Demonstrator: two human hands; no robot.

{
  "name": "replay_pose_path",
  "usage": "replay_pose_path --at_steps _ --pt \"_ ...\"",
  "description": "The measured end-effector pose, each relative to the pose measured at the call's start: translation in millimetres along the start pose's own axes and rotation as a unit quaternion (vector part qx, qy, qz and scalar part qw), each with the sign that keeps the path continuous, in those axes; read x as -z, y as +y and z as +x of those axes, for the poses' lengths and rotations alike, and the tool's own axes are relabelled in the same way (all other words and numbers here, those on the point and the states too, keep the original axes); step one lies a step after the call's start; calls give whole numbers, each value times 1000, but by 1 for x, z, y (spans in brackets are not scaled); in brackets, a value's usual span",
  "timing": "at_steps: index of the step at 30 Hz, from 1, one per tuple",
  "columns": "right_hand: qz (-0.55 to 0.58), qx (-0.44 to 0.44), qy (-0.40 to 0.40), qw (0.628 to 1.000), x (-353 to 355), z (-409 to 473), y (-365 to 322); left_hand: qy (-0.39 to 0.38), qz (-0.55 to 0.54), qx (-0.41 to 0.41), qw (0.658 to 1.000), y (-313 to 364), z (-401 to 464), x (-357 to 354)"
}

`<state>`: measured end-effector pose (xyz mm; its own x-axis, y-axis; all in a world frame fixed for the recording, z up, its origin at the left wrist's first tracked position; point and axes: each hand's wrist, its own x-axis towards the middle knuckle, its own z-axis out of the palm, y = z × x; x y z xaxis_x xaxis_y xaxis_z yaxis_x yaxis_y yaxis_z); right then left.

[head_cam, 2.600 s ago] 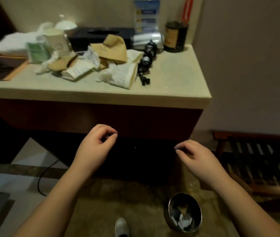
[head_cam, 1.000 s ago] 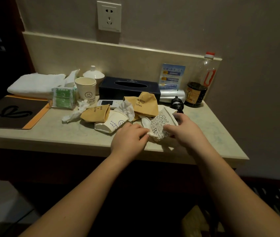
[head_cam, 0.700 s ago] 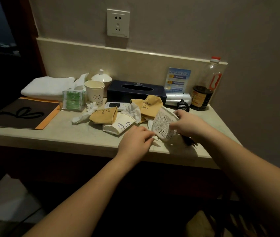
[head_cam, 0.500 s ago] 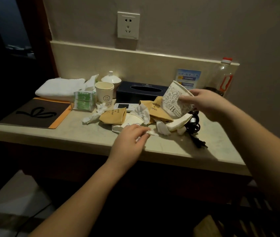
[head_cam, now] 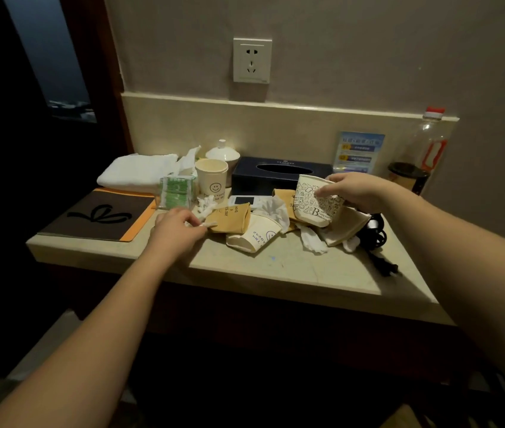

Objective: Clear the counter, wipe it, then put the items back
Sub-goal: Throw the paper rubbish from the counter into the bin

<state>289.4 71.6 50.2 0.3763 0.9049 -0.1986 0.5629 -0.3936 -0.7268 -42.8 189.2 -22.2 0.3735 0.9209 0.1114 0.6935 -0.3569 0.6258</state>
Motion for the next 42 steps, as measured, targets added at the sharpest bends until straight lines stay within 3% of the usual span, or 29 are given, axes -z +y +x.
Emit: replay_pose_path --at_steps 3,6,14,18,21,27,32,37,42 --pt "-51 20 38 998 -5 -1 -1 -19 -8 13 1000 -2 2 -3" --pt "-32 28 58 997 -11 0 1 -3 20 8 1000 -5 5 -6" --pt "143 59 127 980 1 -10 2 89 -33 -28 995 -9 5 -7" --pt "245 86 157 953 16 -30 2 133 -117 -38 983 -6 -5 6" --pt "357 103 173 912 15 -53 11 142 -205 -51 967 4 -28 14" --pt "482 140 184 845 -21 -137 52 60 -371 -77 923 46 -103 -6" --pt "464 50 250 848 -76 -215 125 -83 -435 -65 894 79 -170 -65" --pt "450 -61 264 851 -103 -285 218 -278 -368 -19 887 95 -221 -148" --pt "470 -143 280 825 -118 -345 318 -356 -255 -31 899 115 -264 -230"
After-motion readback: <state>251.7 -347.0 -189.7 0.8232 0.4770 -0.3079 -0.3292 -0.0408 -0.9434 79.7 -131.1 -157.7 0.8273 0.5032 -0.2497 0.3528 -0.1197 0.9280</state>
